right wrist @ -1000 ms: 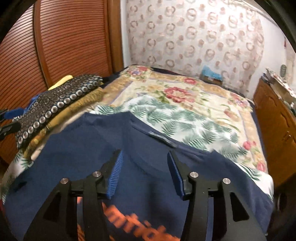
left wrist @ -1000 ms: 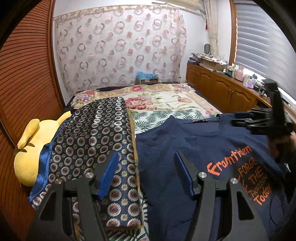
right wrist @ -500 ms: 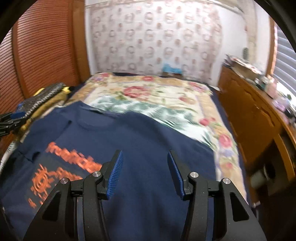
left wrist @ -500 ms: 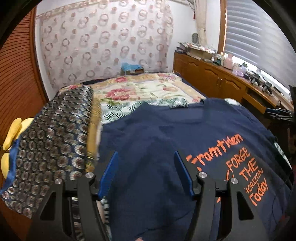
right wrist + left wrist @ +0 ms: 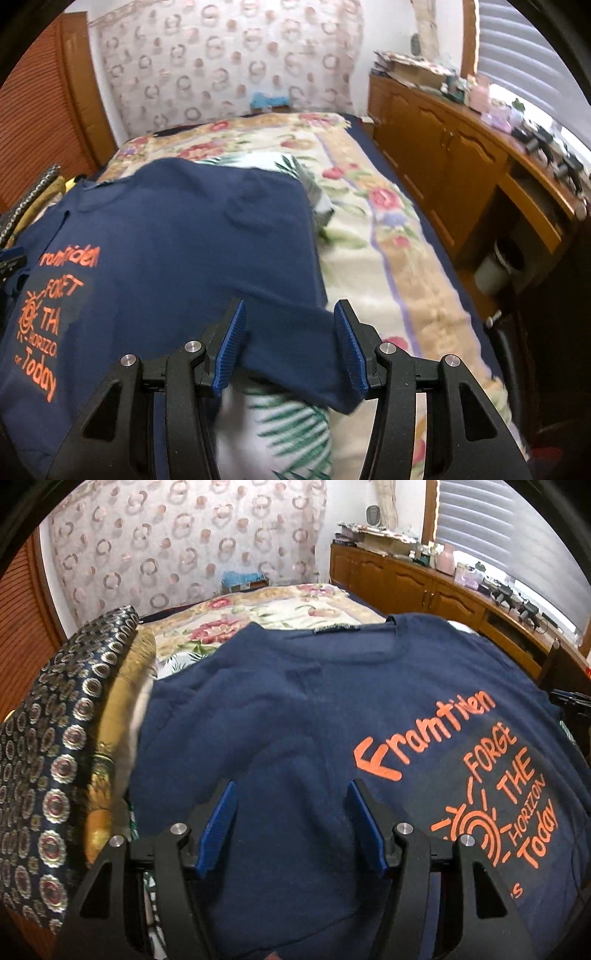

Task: Fold small clothes
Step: 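Move the right gripper to the opposite shirt side edge and grasp it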

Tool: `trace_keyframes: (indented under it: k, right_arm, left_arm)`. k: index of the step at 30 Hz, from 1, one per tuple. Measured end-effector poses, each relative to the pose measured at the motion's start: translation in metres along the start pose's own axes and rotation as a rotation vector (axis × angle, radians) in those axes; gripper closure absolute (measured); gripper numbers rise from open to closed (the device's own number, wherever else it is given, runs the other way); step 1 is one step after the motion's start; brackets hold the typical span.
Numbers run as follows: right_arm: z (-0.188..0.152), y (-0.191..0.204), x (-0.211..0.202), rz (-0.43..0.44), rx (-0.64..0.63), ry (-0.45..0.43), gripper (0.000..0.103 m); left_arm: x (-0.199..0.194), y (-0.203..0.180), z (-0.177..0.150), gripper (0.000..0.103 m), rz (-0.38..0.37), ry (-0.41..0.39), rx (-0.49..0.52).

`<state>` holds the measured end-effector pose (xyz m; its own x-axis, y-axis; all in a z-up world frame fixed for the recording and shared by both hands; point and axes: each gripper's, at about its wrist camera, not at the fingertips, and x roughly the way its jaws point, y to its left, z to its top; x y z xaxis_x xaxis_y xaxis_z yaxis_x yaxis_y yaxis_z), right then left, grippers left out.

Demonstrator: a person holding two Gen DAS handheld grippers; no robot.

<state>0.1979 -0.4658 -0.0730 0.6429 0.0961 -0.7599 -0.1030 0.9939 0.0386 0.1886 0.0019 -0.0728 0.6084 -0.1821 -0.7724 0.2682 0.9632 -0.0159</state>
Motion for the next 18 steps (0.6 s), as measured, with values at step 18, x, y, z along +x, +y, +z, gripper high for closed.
trace_keyframes:
  k: [18]
  right_arm:
    - [-0.011,-0.017,0.007,0.068,0.065,0.048,0.056]
  left_arm:
    - [0.007,-0.005,-0.001,0.024,-0.034,0.013,0.027]
